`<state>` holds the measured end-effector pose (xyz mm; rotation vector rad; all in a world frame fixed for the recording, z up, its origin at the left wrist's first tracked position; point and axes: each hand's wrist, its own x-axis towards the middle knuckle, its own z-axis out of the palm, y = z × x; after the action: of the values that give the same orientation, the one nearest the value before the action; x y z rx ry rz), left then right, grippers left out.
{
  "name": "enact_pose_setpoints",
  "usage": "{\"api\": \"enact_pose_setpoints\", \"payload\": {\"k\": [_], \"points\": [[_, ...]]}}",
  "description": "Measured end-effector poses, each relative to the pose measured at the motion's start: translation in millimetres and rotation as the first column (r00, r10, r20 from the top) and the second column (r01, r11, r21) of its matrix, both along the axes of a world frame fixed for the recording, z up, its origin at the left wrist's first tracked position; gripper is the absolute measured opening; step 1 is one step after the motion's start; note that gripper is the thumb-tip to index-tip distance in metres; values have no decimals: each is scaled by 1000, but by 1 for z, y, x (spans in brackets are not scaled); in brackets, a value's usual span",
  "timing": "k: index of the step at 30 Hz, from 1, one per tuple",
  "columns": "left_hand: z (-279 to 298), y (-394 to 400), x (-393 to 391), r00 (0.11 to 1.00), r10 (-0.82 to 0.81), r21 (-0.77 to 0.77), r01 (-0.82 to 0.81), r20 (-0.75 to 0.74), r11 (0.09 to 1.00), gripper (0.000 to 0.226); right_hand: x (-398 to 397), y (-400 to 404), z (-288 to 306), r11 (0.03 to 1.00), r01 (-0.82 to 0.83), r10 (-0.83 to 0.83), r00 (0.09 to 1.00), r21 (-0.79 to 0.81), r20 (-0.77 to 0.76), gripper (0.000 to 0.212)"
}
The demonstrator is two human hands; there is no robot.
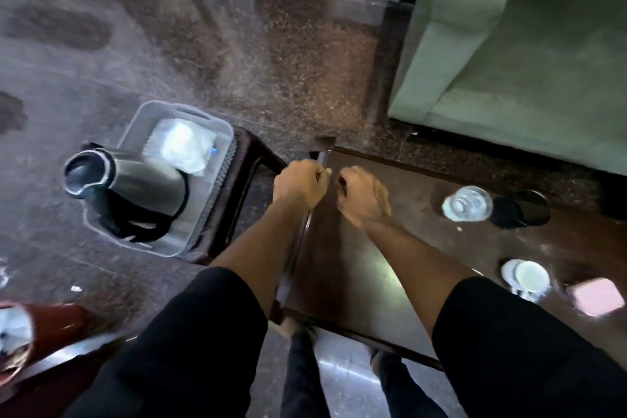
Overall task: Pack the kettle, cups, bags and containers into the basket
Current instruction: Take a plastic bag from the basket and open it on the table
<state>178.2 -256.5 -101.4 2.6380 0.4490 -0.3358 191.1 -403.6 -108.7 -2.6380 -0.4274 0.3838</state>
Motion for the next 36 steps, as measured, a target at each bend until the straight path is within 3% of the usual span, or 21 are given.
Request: {"api": "enact_pose_setpoints", "payload": {"k": [4,9,14,17,20,24,27,28,31,34,36], "points": [[10,89,-16,978,207,-69,-204,30,976,36,-1,104,0,997,-57,59,998,59,-35,20],[3,185,-47,914,403,-172,-390,45,905,16,-1,209,-2,984,-133,139,990,121,-40,23],[-18,221,-59,817,575,-417,-508,44,754,37,10,274,-14,970,-210,217,975,123,-46,16],[-27,226,-59,817,573,-439,-490,70,753,47,17,301,-25,969,-235,237,971,83,-25,13],[-32,229,-54,836,546,-457,-466,53,758,65,27,323,-35,984,-168,169,985,54,-33,25],[-33,230,-50,842,537,-536,-435,41,723,80,43,347,-52,996,-80,87,975,44,-202,52],[-37,239,-52,897,440,-557,-353,26,752,96,49,357,-59,999,-47,51,955,21,-293,68],[-37,240,-52,903,429,-556,-346,22,756,96,50,358,-60,999,-32,40,953,29,-302,63],[-38,236,-48,866,499,-571,-401,18,717,79,48,356,-60,996,24,1,961,86,-276,20],[-41,223,-44,757,646,-581,-483,98,655,54,40,342,-54,980,81,-43,978,181,-204,41],[-40,213,-43,711,683,-559,-503,166,659,49,36,330,-45,946,96,-49,987,311,-155,32]]}}
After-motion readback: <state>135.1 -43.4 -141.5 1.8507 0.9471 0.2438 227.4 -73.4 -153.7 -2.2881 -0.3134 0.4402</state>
